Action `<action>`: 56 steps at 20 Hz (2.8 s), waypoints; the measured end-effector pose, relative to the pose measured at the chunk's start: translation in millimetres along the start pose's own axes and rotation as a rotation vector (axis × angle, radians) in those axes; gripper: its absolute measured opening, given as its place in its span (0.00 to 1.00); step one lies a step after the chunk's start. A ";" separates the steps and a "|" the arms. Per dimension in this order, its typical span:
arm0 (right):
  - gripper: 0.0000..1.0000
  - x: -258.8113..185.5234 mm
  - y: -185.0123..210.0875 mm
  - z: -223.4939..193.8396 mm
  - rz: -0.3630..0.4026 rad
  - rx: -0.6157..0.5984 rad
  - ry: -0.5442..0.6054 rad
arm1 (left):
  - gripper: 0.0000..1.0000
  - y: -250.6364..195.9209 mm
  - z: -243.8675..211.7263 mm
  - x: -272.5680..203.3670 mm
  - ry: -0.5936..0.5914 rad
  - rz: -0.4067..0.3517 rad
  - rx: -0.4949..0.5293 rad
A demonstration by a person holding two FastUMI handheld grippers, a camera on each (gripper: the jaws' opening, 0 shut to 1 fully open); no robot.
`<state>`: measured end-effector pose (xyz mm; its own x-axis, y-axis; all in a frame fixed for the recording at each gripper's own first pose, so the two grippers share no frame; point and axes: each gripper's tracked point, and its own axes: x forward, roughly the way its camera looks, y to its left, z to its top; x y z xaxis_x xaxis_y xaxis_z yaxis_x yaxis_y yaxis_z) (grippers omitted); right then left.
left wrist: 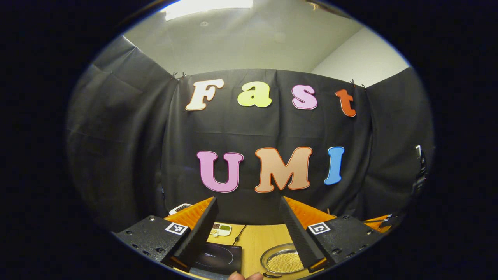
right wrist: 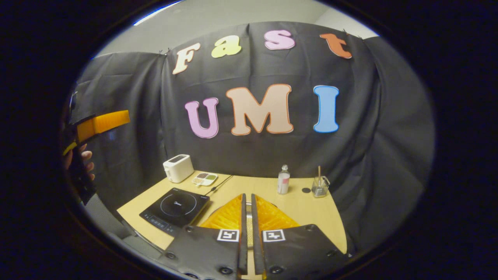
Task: First push the handle of the pot to place it horizontally, then grasp the pot with both hands and set it on the induction cooktop.
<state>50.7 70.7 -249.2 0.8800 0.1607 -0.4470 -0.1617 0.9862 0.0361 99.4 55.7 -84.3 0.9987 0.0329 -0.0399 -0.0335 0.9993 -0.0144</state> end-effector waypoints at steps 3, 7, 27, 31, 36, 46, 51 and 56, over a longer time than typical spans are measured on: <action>0.00 14.7 4.5 -20.6 -0.006 0.013 0.049 | 0.96 2.9 -11.0 20.0 0.007 -0.019 -0.016; 0.04 29.8 10.1 -49.7 -0.058 0.026 0.116 | 0.96 9.8 -25.9 50.1 0.012 -0.083 -0.018; 0.05 66.3 82.5 -270.8 -0.280 0.133 0.630 | 0.97 69.9 -115.8 116.9 0.078 -0.308 -0.067; 0.05 78.7 89.5 -299.0 -0.281 0.116 0.692 | 0.96 79.8 -132.6 117.1 0.105 -0.298 -0.075; 0.05 95.4 104.9 -309.3 -0.258 0.101 0.724 | 0.96 97.0 -142.7 119.7 0.124 -0.269 -0.090; 0.04 124.7 146.8 -301.9 -0.182 0.077 0.739 | 0.97 117.6 -149.5 132.7 0.126 -0.237 -0.087; 0.04 144.7 164.3 -296.3 -0.155 0.097 0.731 | 0.96 125.3 -149.3 134.2 0.123 -0.231 -0.078; 0.04 168.8 178.3 -289.2 -0.137 0.127 0.715 | 0.96 134.8 -148.4 134.3 0.124 -0.211 -0.072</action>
<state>41.2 262.0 -576.7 0.3753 0.0130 -0.9268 0.0197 0.9996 0.0220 223.2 192.5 -239.9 0.9716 -0.1827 -0.1507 0.1678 0.9801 -0.1065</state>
